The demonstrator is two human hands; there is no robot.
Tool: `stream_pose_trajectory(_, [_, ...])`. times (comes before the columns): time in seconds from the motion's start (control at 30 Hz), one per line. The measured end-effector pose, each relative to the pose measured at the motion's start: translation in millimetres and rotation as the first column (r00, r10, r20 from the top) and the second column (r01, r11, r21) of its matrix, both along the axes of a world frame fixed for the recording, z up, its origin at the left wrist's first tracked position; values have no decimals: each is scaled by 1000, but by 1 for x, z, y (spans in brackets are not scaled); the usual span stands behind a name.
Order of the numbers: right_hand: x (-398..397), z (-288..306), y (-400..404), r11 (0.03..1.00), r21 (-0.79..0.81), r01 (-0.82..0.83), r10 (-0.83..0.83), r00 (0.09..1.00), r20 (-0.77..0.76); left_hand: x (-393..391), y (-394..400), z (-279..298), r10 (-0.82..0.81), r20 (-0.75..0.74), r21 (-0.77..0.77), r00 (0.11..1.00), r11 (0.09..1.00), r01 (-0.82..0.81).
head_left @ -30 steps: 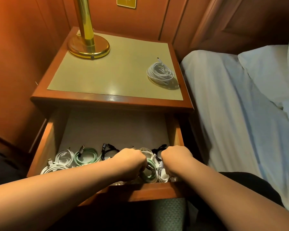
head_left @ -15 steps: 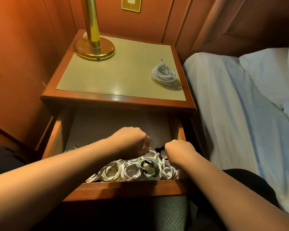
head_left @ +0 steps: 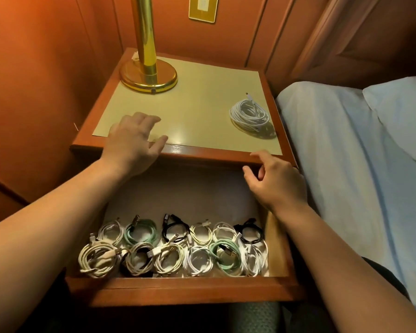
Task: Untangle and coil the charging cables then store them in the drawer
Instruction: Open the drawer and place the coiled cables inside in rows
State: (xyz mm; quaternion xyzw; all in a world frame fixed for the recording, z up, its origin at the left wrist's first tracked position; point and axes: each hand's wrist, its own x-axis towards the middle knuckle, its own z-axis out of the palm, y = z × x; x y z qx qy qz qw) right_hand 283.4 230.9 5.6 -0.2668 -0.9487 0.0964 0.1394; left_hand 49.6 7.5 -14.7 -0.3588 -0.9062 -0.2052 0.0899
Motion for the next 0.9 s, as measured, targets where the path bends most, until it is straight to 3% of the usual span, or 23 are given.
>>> stream_pose_trajectory(0.13, [-30,-6,27,999,50,-5,8,999,-54,-13,15,-22,-44,-21,-212,999,976,38])
stream_pose_trajectory(0.47, [-102,-9,78,982,130,137,-135,991,-22,-18,22,-34,2,-80,-162,997,987,-15])
stream_pose_trajectory(0.67, [-113,-17,91,989,146,16,-18,1000,16,-20,23,-36,17,-97,-162,995,986,-32])
stream_pose_trajectory(0.9, [-119,-18,95,995,101,-1,-3,999,40,-21,23,-36,14,-102,-170,995,985,-31])
